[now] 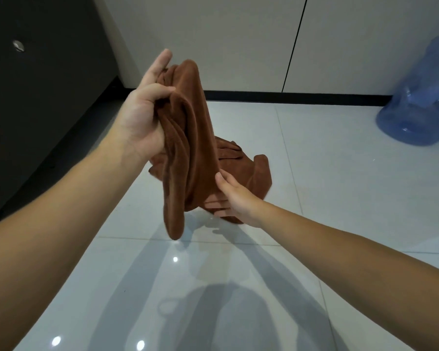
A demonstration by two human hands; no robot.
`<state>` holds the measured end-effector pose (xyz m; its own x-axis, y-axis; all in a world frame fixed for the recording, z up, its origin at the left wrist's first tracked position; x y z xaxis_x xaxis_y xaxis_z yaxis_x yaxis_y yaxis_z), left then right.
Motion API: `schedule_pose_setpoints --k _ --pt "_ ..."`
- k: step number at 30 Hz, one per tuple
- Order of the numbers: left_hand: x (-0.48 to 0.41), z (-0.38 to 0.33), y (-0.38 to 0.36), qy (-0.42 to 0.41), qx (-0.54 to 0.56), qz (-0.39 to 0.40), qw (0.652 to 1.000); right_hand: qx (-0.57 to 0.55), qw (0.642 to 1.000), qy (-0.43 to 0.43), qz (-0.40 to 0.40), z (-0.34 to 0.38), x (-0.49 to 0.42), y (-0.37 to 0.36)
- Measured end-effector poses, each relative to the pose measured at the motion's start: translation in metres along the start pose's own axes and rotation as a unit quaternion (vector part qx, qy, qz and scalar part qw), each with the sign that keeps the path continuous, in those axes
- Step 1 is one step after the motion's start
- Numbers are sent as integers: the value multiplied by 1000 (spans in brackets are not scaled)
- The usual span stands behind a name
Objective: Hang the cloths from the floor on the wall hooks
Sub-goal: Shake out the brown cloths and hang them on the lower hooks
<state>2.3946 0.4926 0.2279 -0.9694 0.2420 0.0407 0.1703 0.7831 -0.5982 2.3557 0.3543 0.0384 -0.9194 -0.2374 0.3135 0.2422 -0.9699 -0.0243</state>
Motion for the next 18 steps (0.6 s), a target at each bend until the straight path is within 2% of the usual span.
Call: schedule_pose_setpoints --k 3,8,14,18 --pt "1 3 -1 4 -4 0 1000 -86 996 25 -9 1 -6 -9" --pt "-5 0 13 -5 -43 -27 999 -91 976 142 -139 19 -14 13" --pt "-11 5 72 20 -166 -164 972 -34 967 195 -159 42 -15 44" --pt "-13 -1 112 16 -278 -263 924 -38 951 207 -228 68 -8 82"
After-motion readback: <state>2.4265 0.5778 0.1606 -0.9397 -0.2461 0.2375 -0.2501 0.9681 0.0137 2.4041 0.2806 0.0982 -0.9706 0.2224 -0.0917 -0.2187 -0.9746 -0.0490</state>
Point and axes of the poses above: each hand's wrist, its own x-axis away from the middle knuckle, its own y-axis out of the back of the hand, z = x × y, the point moved 6 cm from there along -x, towards the middle knuckle, and after that the axes turned 7 degrees about y, right-handed, at the moved point
